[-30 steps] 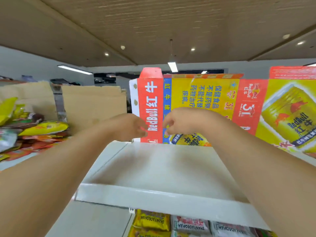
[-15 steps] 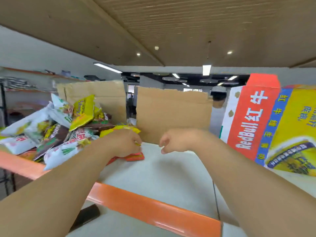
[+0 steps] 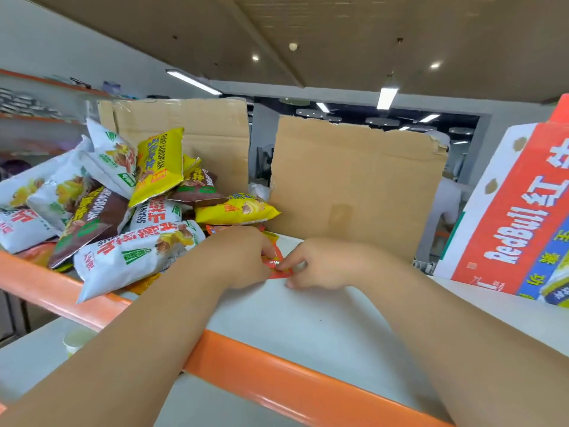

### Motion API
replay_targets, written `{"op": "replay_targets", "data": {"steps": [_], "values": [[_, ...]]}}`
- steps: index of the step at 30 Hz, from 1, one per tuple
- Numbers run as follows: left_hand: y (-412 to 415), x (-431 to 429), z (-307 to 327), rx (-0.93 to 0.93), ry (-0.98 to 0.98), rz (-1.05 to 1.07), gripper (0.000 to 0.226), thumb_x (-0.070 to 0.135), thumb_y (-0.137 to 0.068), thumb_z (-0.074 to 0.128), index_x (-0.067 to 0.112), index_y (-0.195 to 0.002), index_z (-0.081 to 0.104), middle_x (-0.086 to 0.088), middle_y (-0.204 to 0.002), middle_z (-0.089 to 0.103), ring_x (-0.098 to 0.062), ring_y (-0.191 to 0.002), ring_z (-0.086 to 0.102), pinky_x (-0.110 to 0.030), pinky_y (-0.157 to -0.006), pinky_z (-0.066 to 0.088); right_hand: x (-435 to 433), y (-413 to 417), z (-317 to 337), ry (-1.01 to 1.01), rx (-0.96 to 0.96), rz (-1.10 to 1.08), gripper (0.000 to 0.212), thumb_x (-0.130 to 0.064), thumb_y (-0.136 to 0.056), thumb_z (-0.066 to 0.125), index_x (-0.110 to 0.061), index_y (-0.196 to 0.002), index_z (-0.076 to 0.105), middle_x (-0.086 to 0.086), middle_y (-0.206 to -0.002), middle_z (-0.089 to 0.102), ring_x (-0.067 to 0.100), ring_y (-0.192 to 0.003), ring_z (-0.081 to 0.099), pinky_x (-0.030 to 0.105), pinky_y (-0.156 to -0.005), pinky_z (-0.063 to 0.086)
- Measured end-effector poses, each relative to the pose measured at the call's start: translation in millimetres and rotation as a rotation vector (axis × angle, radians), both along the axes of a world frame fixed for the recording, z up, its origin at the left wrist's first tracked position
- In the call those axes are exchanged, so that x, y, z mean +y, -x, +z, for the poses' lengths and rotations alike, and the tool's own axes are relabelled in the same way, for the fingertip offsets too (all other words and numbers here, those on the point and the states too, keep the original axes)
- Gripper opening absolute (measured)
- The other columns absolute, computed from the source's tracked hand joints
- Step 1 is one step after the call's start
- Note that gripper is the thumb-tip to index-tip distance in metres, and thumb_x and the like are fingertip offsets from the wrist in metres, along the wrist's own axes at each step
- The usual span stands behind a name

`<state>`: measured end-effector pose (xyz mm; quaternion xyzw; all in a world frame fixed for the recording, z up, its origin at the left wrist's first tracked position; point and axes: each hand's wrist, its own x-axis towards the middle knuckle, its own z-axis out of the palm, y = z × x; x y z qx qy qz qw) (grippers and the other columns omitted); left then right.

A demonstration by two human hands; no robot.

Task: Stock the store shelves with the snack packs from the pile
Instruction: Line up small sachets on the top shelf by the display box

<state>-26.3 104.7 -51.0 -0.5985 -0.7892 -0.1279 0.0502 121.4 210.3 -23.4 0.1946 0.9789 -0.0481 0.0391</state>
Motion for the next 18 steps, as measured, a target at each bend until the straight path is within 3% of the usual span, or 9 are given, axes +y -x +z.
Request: {"op": "replay_targets", "data": {"steps": [2, 5, 9, 14, 18], "values": [[-0.3, -0.7, -0.1, 0.029, -0.005, 0.006, 0.036, 0.039, -0.088, 0.064, 0.038, -0.124, 0.069, 0.008, -0.122, 0.065, -0.017, -0.110, 0.059, -0.026, -0.084, 0.046, -2.2, -0.8, 1.1, -0.013, -0.039, -0.004, 0.036, -0.031, -0.100, 0.056, -0.032, -0.136, 0.062, -0.009, -0.068, 0.046, 0.005, -0.058, 0.042, 0.013, -0.049, 0.032], [-4.0, -3.8, 1.5, 0.027, -0.042, 0.002, 0.029, 0.039, -0.088, 0.062, 0.040, -0.115, 0.073, 0.012, -0.117, 0.067, -0.015, -0.106, 0.059, -0.028, -0.087, 0.050, -4.8, -1.8, 5.8, -0.034, -0.107, -0.021, 0.038, -0.035, -0.100, 0.056, -0.035, -0.137, 0.060, -0.009, -0.075, 0.051, 0.006, -0.065, 0.045, 0.018, -0.057, 0.034], [-6.8, -5.8, 1.2, -0.026, -0.096, -0.023, 0.024, 0.033, -0.085, 0.062, 0.039, -0.104, 0.077, 0.014, -0.105, 0.072, -0.009, -0.098, 0.063, -0.033, -0.085, 0.055, -7.5, -3.3, 15.3, -0.031, -0.183, -0.067, 0.039, -0.042, -0.098, 0.059, -0.034, -0.136, 0.062, -0.010, -0.127, 0.063, 0.015, -0.109, 0.057, 0.027, -0.089, 0.044], [-8.2, -5.2, -0.3, -0.198, -0.143, -0.136, 0.015, 0.030, -0.087, 0.064, 0.034, -0.090, 0.079, 0.017, -0.088, 0.074, 0.000, -0.082, 0.064, -0.030, -0.077, 0.055, -4.7, -9.5, 26.7, -0.058, -0.257, -0.169, 0.035, -0.054, -0.091, 0.062, -0.027, -0.109, 0.074, 0.002, -0.106, 0.070, 0.027, -0.105, 0.065, 0.038, -0.091, 0.052], [-6.4, -3.3, 1.6, -0.213, -0.389, -0.121, 0.011, 0.028, -0.085, 0.066, 0.034, -0.088, 0.075, 0.024, -0.076, 0.066, 0.004, -0.072, 0.059, -0.026, -0.066, 0.048, -2.7, -23.8, 32.0, -0.057, -0.280, -0.215, 0.036, -0.058, -0.089, 0.062, -0.027, -0.080, 0.079, -0.008, -0.083, 0.066, 0.024, -0.096, 0.067, 0.036, -0.090, 0.052]]}}
